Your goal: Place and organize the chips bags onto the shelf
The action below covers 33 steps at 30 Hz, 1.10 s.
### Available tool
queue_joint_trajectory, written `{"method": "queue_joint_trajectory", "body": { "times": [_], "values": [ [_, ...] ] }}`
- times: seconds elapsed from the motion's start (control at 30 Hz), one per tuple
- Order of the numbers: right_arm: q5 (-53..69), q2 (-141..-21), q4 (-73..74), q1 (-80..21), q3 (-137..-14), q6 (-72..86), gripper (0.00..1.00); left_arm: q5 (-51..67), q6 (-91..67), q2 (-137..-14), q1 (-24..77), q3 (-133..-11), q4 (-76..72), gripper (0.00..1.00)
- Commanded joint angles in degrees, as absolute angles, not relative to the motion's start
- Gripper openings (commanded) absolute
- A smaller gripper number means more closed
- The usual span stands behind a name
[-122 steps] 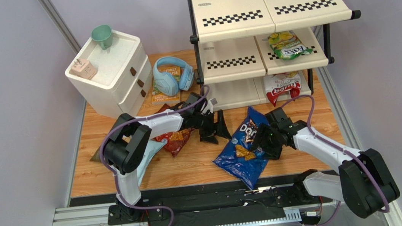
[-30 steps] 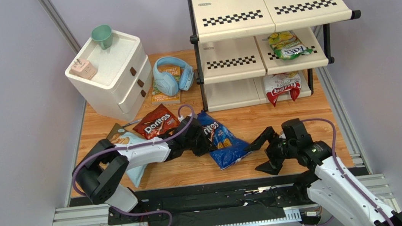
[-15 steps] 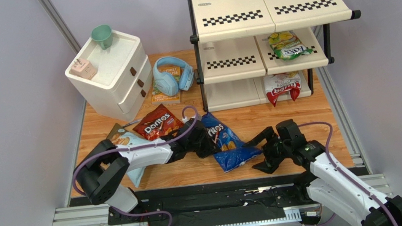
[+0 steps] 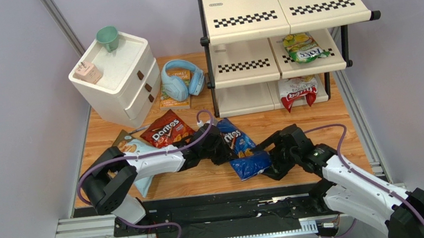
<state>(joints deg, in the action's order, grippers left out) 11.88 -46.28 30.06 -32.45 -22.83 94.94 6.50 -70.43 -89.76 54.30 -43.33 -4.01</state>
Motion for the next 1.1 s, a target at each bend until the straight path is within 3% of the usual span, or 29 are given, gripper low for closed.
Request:
{"method": "queue_joint_trajectory", "body": {
  "times": [0.0,0.73,1.07],
  "values": [
    [7.65,-48.34,25.84,-34.01,-25.31,97.82,0.96,5.89,-69.26,-89.03,55.02,-46.23,-4.40,0.00],
    [1.76,-59.24,20.39,-40.96,-28.30,101.51,0.96,9.49,-65.83,-86.57,55.20,-45.27,-5.19,0.00],
    [4.39,-63.19,18.11,-42.19,-29.62,100.19,0.89,10.11,-66.88,-86.22,55.20,-43.95,-6.77,0.00]
  ]
}}
